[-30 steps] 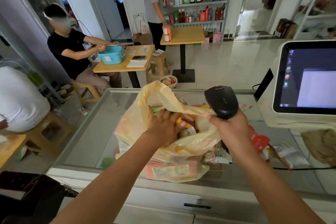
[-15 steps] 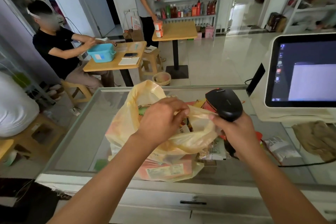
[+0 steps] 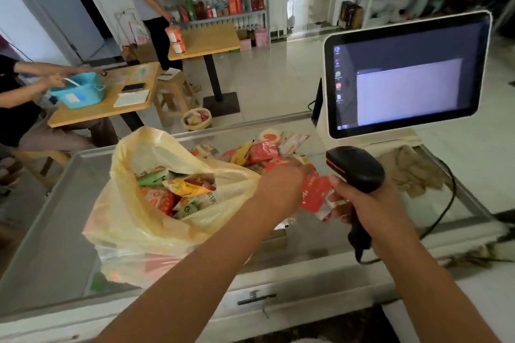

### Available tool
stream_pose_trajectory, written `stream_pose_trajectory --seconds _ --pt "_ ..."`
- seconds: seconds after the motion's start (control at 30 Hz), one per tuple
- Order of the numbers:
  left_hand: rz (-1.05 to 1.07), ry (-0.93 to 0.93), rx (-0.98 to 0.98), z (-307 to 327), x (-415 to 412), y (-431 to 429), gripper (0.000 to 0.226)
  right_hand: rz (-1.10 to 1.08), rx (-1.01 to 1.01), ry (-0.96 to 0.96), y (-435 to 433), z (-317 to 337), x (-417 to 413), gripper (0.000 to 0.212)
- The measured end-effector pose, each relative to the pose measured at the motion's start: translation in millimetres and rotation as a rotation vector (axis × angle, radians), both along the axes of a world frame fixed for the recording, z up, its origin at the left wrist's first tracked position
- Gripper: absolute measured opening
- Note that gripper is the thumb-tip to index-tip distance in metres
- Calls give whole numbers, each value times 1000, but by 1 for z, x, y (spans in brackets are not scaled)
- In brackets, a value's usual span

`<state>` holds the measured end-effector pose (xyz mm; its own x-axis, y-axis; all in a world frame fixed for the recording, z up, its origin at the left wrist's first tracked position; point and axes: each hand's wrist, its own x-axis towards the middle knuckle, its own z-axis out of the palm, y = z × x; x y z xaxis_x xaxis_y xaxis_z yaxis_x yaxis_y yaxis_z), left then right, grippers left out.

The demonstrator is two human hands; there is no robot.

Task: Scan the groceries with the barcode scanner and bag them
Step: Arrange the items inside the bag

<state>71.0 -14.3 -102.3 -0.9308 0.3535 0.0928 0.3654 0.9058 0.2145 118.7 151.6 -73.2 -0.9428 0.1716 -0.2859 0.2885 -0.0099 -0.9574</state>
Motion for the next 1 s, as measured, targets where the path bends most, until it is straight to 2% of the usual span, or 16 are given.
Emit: stream_pose_trajectory --seconds 0.1,0.17,0.37,0.43,0.57,0.63,0.73,0.77,0.83,0.87,0.93,1.0 --pt "74 -117 -314 -33 -25 15 74 26 -13 -72 17 -12 6 39" --pt "90 -202 -446 -49 -37 16 93 64 -36 -86 25 -15 10 33" --pt "34 -265 -545 -82 -54 16 107 134 -63 -111 43 -24 8 25" --pt "41 -266 -529 -87 -51 17 103 156 -80 -138 47 -29 8 24" --pt "35 -163 -440 -92 -36 17 67 179 -86 -164 51 -33 7 22" --pt "62 -127 -378 -91 -30 17 64 188 -80 -139 51 -30 4 22" --pt "161 -78 -137 -84 -20 17 66 163 -91 -82 49 -27 0 25" --pt "233 -57 20 -77 -16 19 61 130 -98 -59 48 -26 0 25" --pt "436 37 449 -54 -8 23 35 58 -93 34 48 -24 1 29" --pt "526 100 639 -40 -4 27 31 26 -78 97 48 -22 2 30" --pt "646 164 907 -10 1 30 36 -29 -48 204 49 -17 3 32" --pt "722 97 1239 18 4 31 28 -49 -57 261 50 -10 2 39"
